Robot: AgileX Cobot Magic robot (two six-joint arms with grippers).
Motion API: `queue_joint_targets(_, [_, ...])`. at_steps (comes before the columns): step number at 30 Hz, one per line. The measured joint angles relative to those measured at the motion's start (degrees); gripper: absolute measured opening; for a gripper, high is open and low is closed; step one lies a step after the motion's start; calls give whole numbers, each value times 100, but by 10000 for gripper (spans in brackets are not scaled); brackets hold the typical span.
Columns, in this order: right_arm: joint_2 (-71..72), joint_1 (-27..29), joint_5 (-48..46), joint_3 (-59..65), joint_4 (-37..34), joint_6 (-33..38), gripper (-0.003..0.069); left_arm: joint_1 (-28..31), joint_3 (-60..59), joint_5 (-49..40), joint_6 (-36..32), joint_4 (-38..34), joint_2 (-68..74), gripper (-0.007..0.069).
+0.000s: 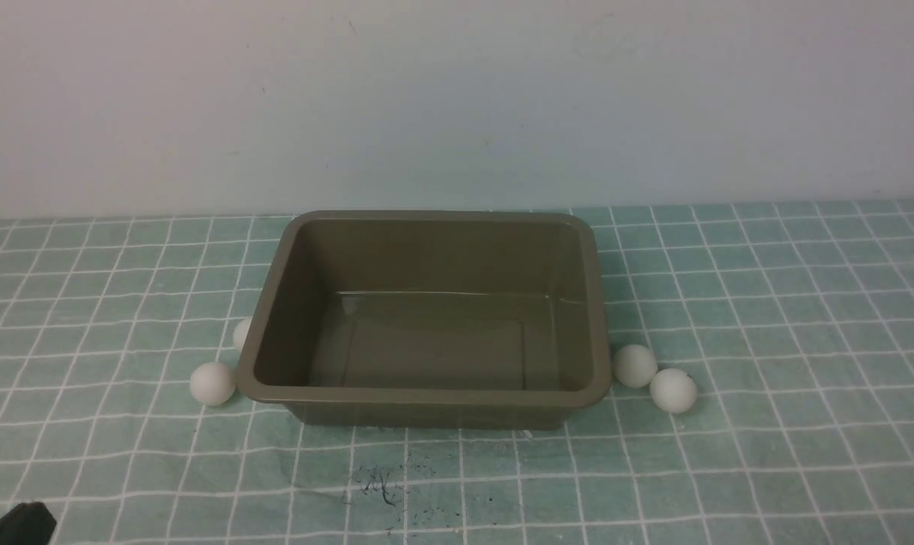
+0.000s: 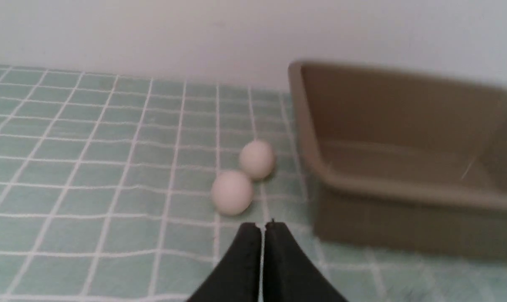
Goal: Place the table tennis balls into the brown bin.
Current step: 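Reach for and grasp a ping pong ball on the table beside the basket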
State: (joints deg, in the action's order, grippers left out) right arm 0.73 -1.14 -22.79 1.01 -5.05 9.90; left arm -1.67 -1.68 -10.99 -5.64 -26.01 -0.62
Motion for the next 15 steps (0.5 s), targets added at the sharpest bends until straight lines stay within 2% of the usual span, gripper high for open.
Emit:
queue_joint_targets(3, [0, 0, 0, 0, 0, 0, -15, 0, 0, 452, 121, -1059, 0, -5])
queue_joint_targets(6, [0, 0, 5, 0, 4, 0, -15, 0, 0, 846, 157, -1806, 0, -5])
queue_joint_targets(9, [0, 0, 61, 7, 129, -7, -15, 0, 0, 1907, 181, -2825, 0, -5])
queue_joint_targets(11, [0, 0, 159, 29, 31, -81, -15, 0, 52, 2339, 187, -3190, 0, -5])
queue_joint_targets(12, [0, -13, 365, 50, -235, -241, -15, 0, 184, 2465, 117, -3259, 0, -5])
queue_joint_targets(15, [0, -33, 647, 57, -890, -520, -15, 0, 532, 2347, -39, -3186, 0, -5])
